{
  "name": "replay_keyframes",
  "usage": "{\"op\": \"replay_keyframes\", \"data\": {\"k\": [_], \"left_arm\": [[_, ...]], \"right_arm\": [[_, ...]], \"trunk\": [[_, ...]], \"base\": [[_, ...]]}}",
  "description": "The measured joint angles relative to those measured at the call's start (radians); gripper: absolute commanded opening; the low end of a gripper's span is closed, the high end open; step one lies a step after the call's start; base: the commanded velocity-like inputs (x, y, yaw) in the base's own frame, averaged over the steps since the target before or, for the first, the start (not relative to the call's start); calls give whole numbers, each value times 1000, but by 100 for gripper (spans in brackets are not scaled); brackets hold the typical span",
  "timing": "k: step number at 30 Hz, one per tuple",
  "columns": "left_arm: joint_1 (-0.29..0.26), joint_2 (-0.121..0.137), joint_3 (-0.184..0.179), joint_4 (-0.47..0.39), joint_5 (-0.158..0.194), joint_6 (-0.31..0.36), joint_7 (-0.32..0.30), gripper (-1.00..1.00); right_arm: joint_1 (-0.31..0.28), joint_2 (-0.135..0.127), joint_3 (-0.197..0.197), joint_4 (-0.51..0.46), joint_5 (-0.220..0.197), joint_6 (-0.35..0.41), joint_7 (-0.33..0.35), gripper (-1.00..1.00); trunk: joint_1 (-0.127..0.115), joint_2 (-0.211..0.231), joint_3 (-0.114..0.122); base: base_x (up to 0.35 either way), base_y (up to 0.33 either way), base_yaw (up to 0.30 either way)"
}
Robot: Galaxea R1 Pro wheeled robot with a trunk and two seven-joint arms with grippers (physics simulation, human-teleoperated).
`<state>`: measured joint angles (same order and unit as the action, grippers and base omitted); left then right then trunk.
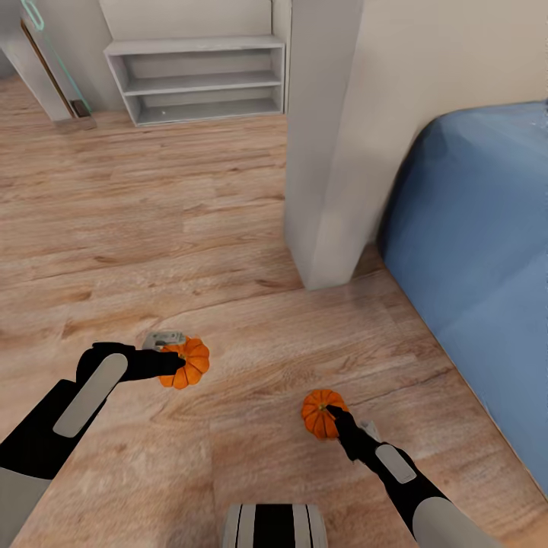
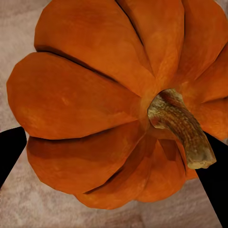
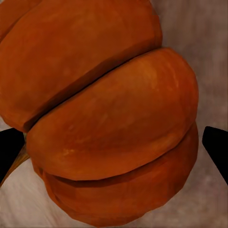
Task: Place each of the two pumpkins and all three candles from the living room inside a cabinet in the living room (use any cabinet), then make sure every cabinet is closed, and position the cauldron so it is next to a table in the living room.
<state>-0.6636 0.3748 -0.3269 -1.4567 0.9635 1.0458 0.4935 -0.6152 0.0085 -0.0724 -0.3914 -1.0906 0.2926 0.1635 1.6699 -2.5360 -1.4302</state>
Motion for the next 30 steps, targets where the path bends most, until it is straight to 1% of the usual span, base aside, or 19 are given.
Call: {"op": "replay_keyframes", "data": {"k": [2,6,9,10,11,13,14,16,19,23,30], "left_arm": [[0,-1,0,1,1,0,1,-100],[-1,0,2,2,2,0,1,-100],[-1,0,2,2,1,0,1,-100],[-1,0,2,2,2,0,1,-100],[-2,0,2,2,2,0,1,-100],[-1,0,2,2,2,0,1,-100],[-1,1,2,2,2,0,2,-100],[-1,1,2,2,1,0,2,-100],[-2,1,2,2,1,0,2,-100],[-1,0,2,2,3,0,2,-100],[-1,-1,2,1,3,0,2,-100]], "right_arm": [[0,0,1,0,0,0,23,-100],[1,0,4,-13,0,1,43,-100],[5,0,9,-68,0,28,71,-100],[6,0,5,-85,-6,36,76,-100],[8,0,9,-113,1,47,83,-100],[9,0,4,-173,-6,62,90,-100],[10,0,5,-182,1,63,90,-100],[10,0,5,-203,1,67,92,-100],[11,0,6,-224,2,105,95,-100],[11,0,4,-242,0,137,95,-100],[11,1,5,-248,3,145,94,-100]], "trunk": [[-1,0,8],[-3,1,23],[-4,2,35],[-5,2,39],[-5,3,43],[-6,3,50],[-6,3,54],[-7,4,62],[-8,4,74],[-10,5,89],[-13,7,116]], "base": [[0,0,0],[0,0,0],[0,0,0],[0,0,0],[0,0,0],[0,0,0],[0,0,0],[0,0,0],[-43,0,0],[-209,23,0],[-305,69,0]]}}
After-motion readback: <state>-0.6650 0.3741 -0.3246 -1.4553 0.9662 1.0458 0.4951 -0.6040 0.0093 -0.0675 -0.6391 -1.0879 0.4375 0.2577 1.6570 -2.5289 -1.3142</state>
